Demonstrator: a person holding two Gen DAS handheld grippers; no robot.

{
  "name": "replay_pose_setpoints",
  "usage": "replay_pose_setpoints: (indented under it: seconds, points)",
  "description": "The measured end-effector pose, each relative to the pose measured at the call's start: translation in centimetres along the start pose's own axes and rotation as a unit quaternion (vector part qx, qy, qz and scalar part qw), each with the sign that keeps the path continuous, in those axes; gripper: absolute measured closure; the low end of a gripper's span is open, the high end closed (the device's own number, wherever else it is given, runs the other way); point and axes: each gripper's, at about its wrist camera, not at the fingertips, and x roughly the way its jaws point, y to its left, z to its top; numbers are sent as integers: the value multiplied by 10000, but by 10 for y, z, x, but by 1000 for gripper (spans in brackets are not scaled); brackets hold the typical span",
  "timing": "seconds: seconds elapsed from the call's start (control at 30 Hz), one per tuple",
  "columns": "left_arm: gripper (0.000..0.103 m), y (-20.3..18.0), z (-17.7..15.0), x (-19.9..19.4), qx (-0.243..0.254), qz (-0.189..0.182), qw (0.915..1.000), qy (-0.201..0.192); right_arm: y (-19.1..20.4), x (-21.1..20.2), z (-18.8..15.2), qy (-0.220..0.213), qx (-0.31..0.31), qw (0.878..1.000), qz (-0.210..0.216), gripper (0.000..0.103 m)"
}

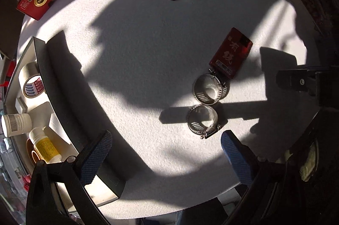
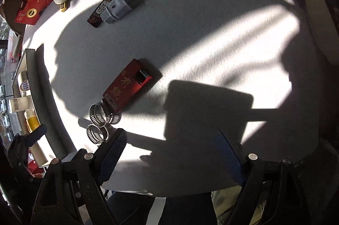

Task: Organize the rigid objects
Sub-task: 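Move the left tool to a metal hose clamp while the right approaches the red box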

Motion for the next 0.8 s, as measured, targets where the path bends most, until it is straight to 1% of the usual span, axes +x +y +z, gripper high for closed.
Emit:
replay_pose_setpoints:
  seconds: [0.1, 0.23, 0.27, 0.33, 0.43, 0.47, 0.53, 0.6, 0.7, 0.8]
  points:
    - [0, -12, 4, 13, -12, -93, 10000, 31, -4, 3, -1, 65, -54, 10000, 30, 16]
    - [0, -12, 8, 32, -115, 84, 9998, 121, 3, 7, 1, 72, -239, 9997, 77, 16]
    - [0, -9, 9, 34, -148, 163, 9997, 118, 5, 6, 2, 46, -344, 9994, 57, 16]
    - [0, 2, 12, 35, -277, 153, 9995, 46, 18, 5, 8, -32, -580, 9983, -5, 16]
    - [0, 19, 16, 31, -429, 417, 9982, -102, 40, 3, 20, -169, -955, 9953, -67, 16]
    - [0, 26, 18, 31, -510, 434, 9977, -106, 48, 4, 25, -213, -1109, 9936, -99, 16]
    - [0, 40, 21, 32, -693, 346, 9970, -41, 63, 7, 32, -300, -1491, 9882, -201, 16]
    - [0, 46, 23, 33, -761, 340, 9965, -11, 77, 13, 37, -319, -1936, 9799, -362, 16]
    - [0, 45, 28, 33, -792, 356, 9962, -20, 92, 23, 40, -297, -2457, 9672, -572, 16]
    - [0, 45, 26, 33, -891, 349, 9954, -40, 104, 30, 42, -276, -2779, 9584, -595, 17]
